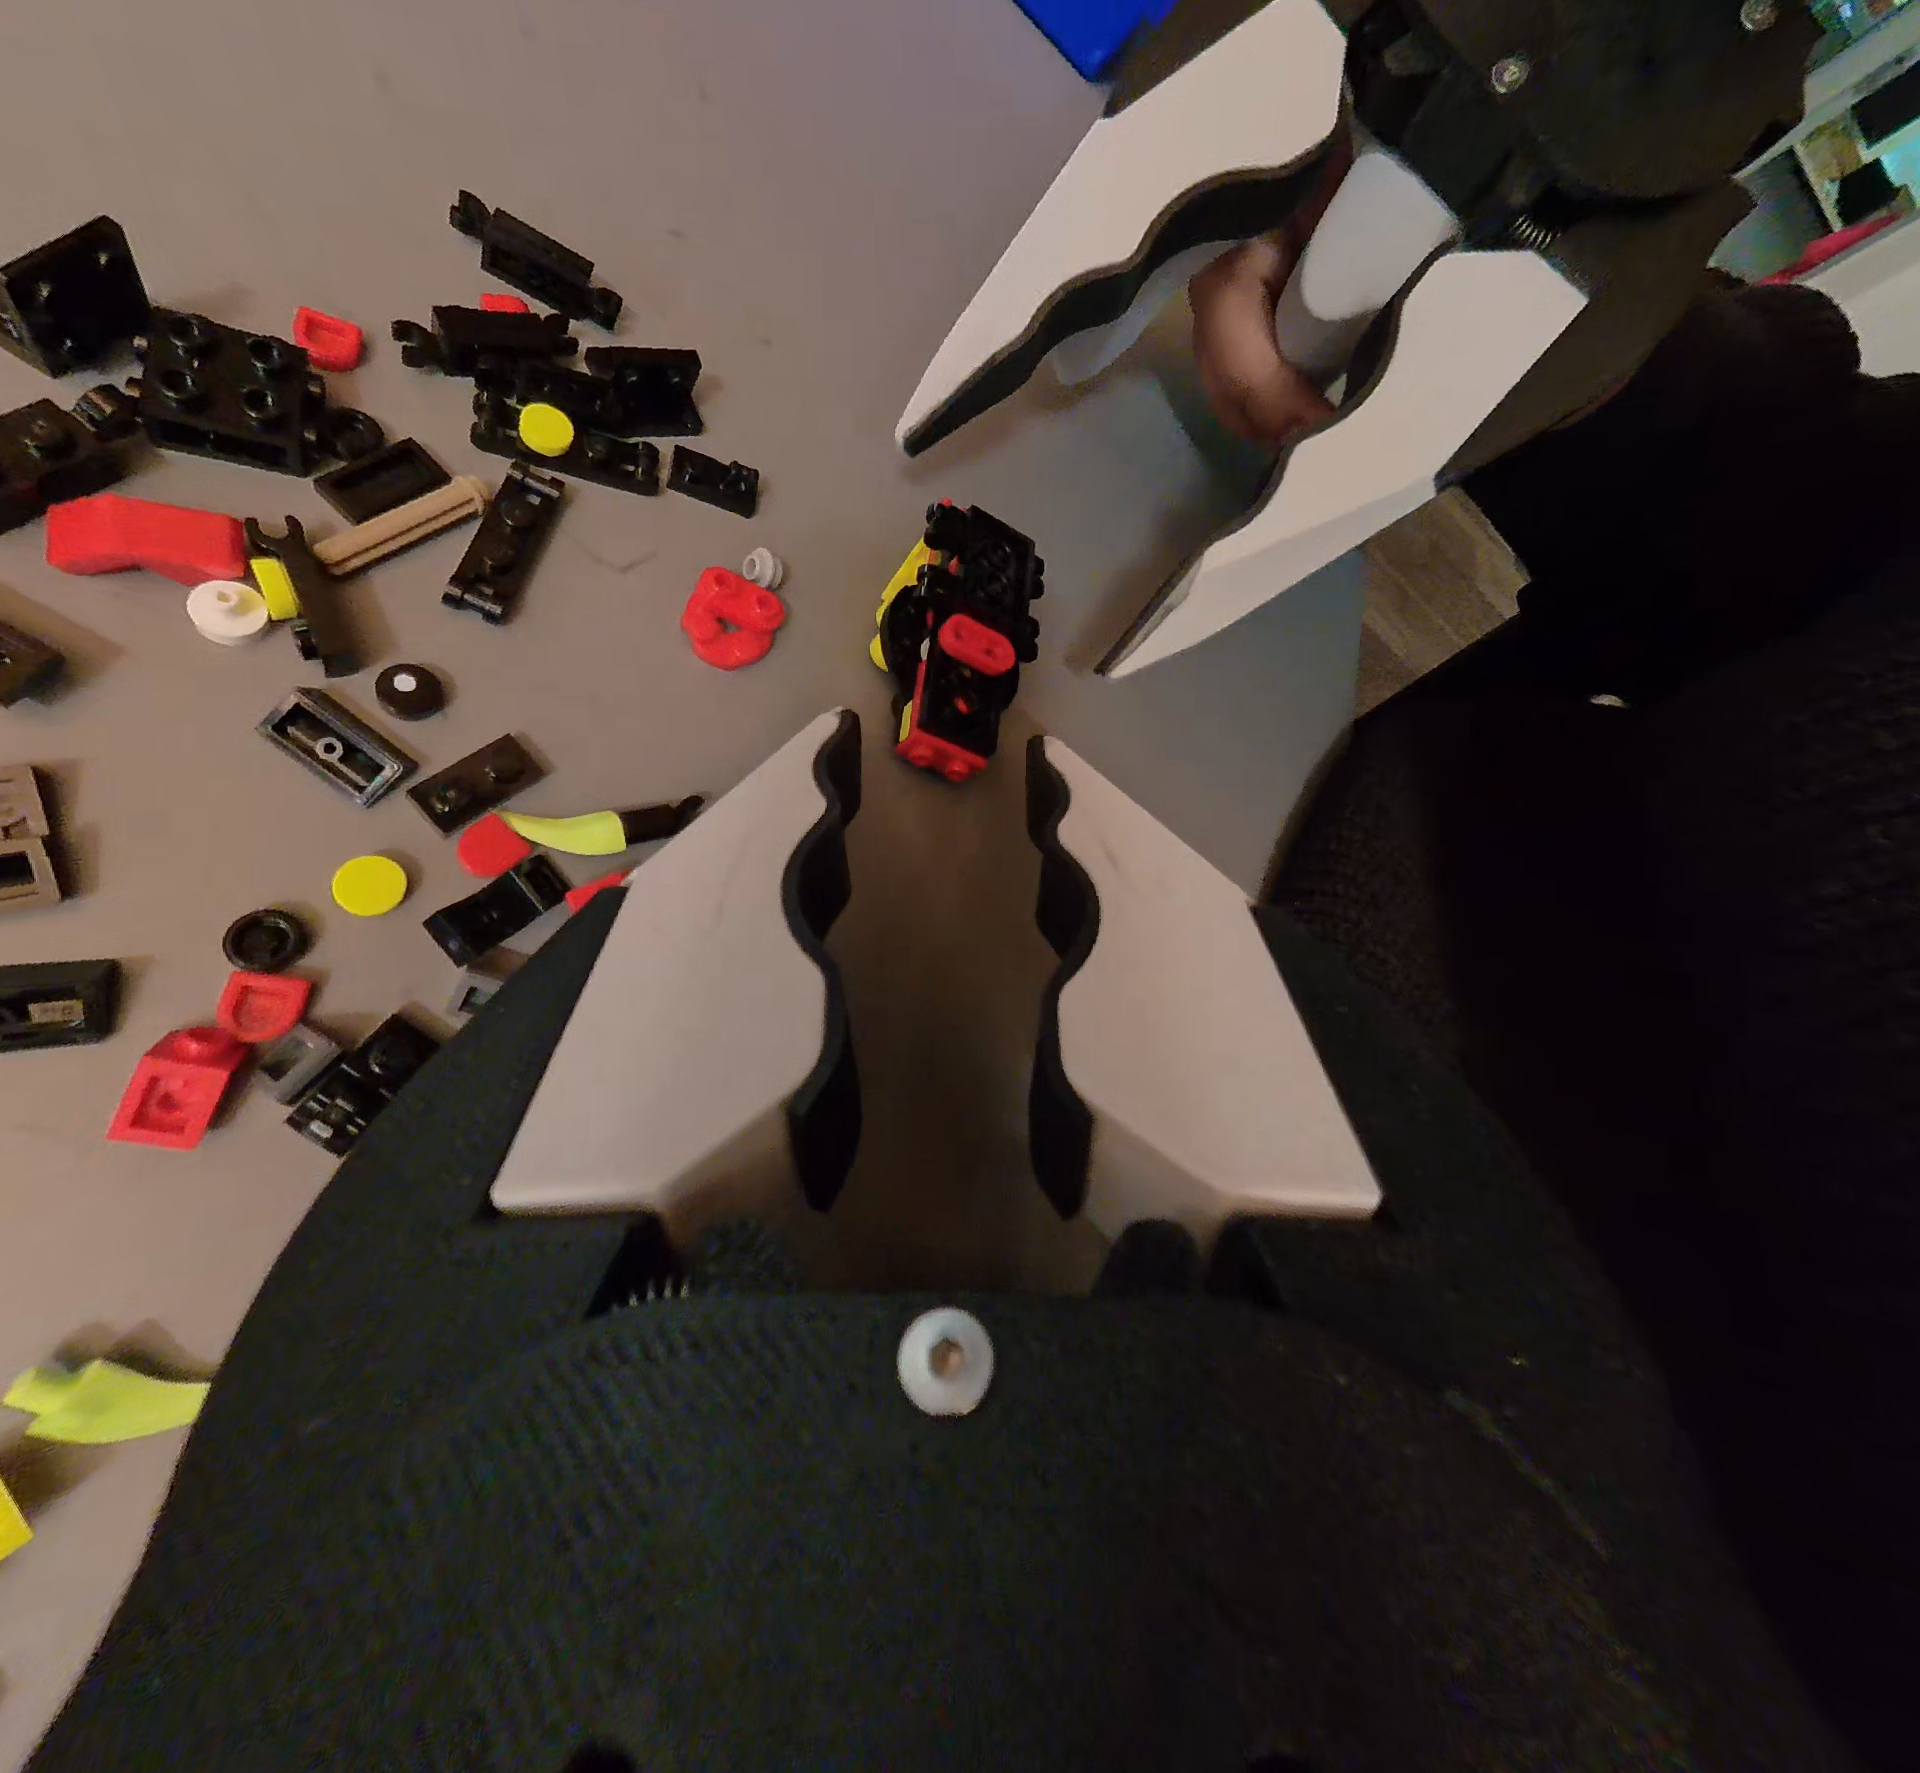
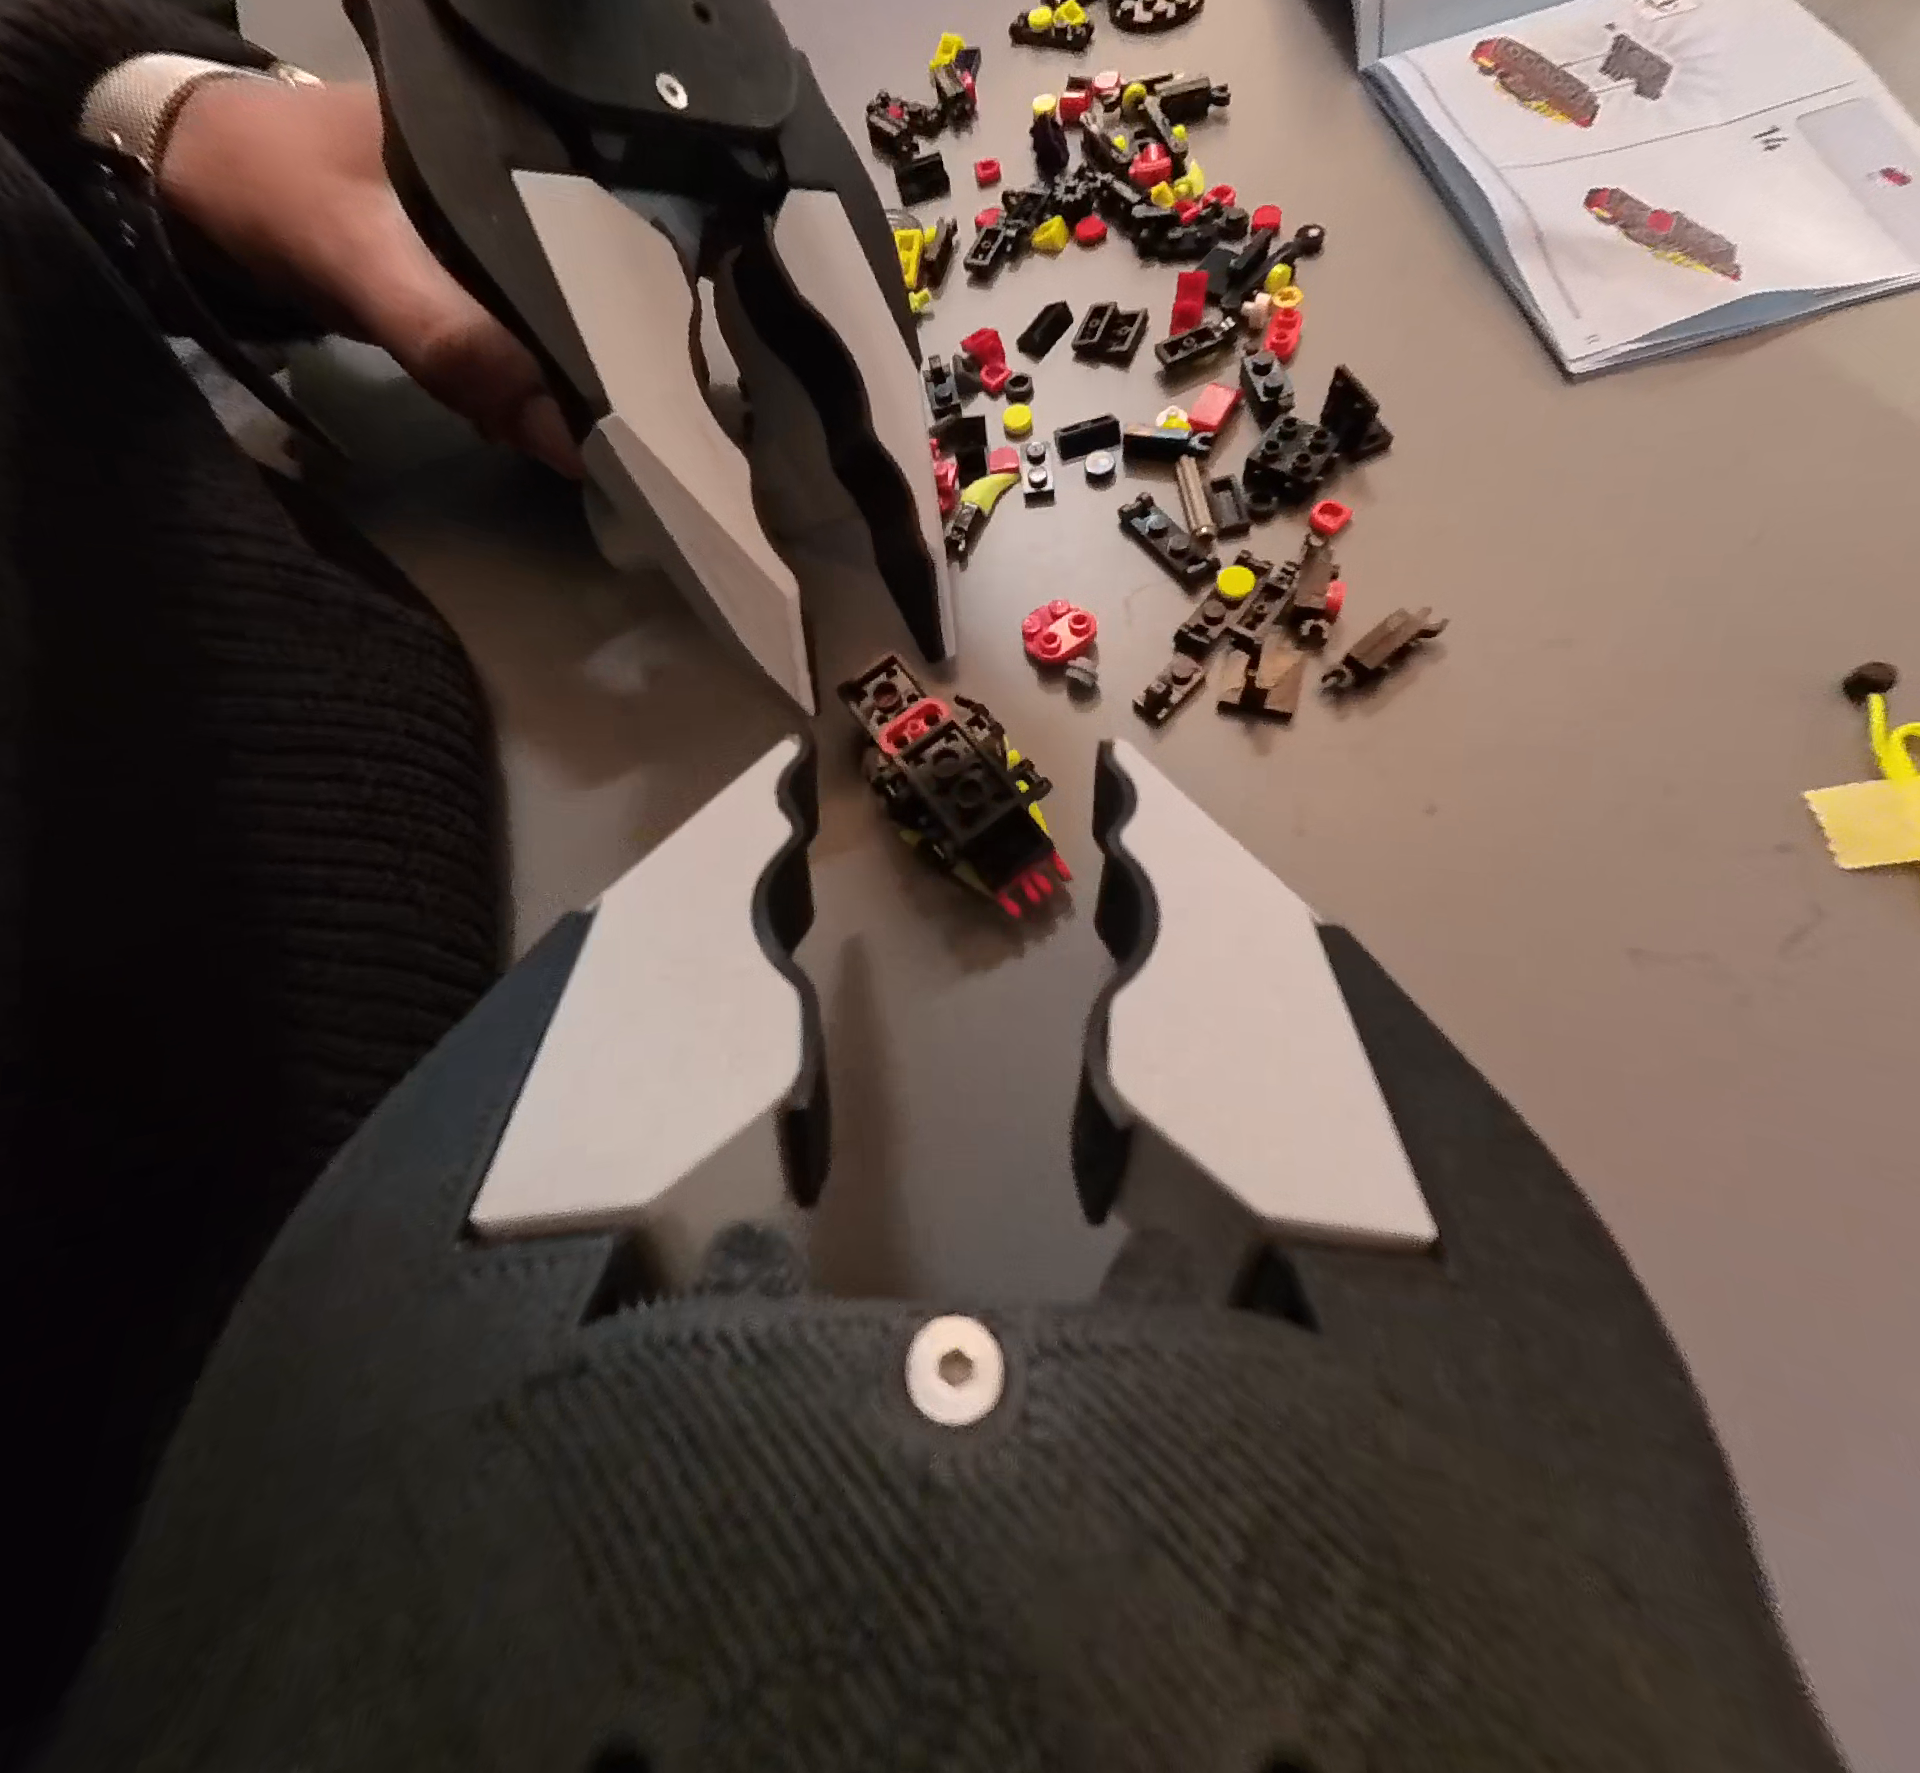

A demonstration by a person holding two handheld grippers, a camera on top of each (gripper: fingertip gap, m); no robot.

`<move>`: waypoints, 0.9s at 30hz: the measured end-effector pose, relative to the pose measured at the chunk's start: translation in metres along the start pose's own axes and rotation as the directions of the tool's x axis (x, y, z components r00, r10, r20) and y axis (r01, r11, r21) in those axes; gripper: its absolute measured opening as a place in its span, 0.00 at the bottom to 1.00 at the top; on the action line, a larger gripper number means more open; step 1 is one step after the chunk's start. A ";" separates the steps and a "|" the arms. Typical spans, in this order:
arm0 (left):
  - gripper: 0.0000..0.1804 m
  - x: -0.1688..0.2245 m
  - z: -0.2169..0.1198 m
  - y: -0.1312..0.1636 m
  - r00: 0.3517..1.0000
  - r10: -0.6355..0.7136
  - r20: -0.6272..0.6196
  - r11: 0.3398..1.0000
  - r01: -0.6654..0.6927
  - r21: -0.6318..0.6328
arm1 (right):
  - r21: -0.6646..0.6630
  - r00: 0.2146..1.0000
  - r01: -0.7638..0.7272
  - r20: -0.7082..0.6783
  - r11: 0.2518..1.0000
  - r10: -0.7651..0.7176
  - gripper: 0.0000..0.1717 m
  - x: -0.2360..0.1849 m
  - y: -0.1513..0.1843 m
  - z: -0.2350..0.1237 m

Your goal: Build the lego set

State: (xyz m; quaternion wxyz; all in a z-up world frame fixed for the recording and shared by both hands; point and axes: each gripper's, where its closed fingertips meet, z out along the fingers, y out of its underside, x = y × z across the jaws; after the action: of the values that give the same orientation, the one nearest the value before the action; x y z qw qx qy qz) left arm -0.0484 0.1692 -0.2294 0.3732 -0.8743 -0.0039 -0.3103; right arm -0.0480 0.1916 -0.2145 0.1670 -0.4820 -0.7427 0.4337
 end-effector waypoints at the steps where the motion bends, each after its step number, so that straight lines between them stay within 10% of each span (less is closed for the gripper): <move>1: 0.16 0.000 0.000 0.000 1.000 0.002 0.004 1.000 -0.002 -0.002 | -0.006 1.000 -0.009 0.010 1.000 0.009 0.31 -0.001 0.001 0.001; 17: 0.14 0.001 0.002 0.008 0.996 0.069 0.064 0.997 -0.066 -0.049 | -0.131 0.998 0.043 -0.036 0.990 -0.048 0.32 -0.006 0.020 0.003; 27: 0.12 0.000 0.004 0.007 0.995 0.069 0.073 0.997 -0.065 -0.048 | 0.010 0.996 0.065 -0.064 0.998 -0.065 0.11 -0.010 -0.011 -0.002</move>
State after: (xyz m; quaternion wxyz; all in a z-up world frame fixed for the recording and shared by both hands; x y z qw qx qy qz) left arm -0.0451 0.1668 -0.2358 0.3628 -0.8933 0.0186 -0.2647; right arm -0.0481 0.1819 -0.2030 0.2074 -0.4702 -0.7496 0.4170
